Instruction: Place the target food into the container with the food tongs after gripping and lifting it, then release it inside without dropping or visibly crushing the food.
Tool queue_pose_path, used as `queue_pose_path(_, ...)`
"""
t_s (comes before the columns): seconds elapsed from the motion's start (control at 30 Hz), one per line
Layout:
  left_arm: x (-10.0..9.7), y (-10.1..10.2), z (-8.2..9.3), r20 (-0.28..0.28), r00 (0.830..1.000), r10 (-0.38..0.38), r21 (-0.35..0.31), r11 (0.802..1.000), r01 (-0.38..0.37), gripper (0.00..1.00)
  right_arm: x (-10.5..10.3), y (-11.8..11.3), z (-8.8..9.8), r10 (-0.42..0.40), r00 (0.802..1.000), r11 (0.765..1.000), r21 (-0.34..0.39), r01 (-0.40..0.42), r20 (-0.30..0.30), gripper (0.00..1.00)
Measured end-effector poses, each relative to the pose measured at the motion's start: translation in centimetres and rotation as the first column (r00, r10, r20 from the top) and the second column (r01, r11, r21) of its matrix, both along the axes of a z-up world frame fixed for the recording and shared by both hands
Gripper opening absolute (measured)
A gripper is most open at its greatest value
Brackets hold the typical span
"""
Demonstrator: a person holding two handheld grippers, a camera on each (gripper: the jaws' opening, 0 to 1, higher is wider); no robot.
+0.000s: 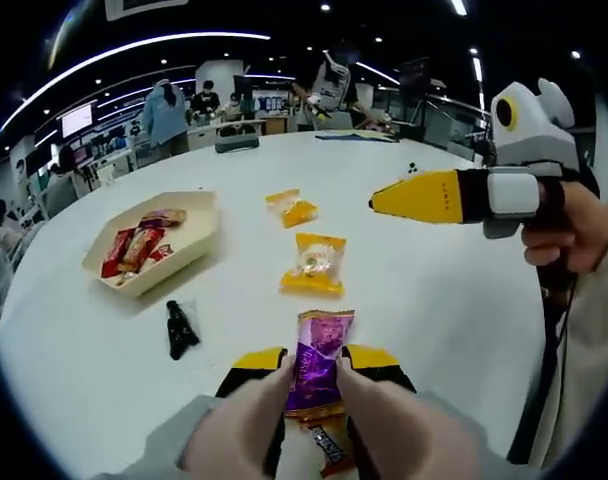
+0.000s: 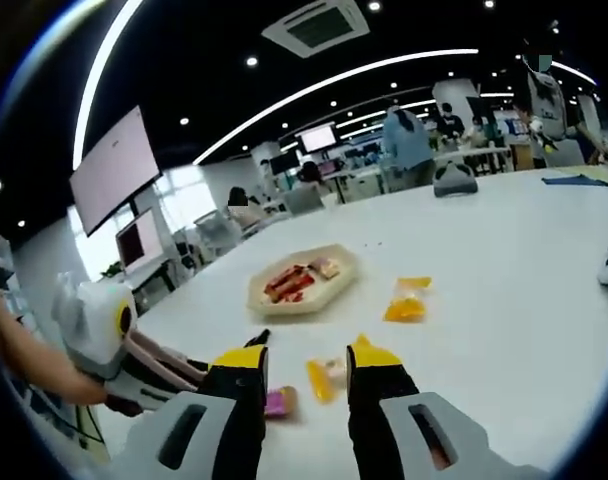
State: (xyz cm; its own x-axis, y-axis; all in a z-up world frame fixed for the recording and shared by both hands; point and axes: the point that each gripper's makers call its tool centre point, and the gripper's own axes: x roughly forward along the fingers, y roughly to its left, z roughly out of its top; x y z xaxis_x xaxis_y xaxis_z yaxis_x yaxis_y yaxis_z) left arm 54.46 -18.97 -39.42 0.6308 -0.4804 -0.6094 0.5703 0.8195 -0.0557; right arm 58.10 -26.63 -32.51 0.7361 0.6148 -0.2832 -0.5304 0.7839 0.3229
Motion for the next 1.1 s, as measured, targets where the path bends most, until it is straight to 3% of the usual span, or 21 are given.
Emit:
queue_pose_path(0.37, 0.0, 0.0, 0.0, -0.003, 1.0, 0.005, 0.002, 1.0, -0.005, 0.2, -0.3, -1.3, 0.4, -0.03, 0.999, 1.0, 0.002, 0.03, 0.015, 0.31)
queue_pose_path(0.97, 0.1, 0.1, 0.0, -0.009, 1.0, -0.009, -0.009, 1.0, 0.009, 0.2, -0.2, 0.0, -0.5, -0.002, 1.0, 1.0, -0.018, 0.002, -0.009, 0.31)
queue_pose_path(1.03, 0.2, 0.1, 0.0, -0.038, 0.999, 0.03, -0.043, 0.999, -0.031, 0.2, -0.3, 0.4, -0.2, 0.004, 1.0, 1.0, -0.019, -0.004, -0.006, 0.31)
queue_pose_path(1.1, 0.3, 0.1, 0.0, -0.037, 0.999, 0.006, -0.014, 1.0, -0.007, 0.2, -0.5, 0.6, 0.2, 0.008, 1.0, 1.0, -0.019, -0.008, -0.004, 0.31)
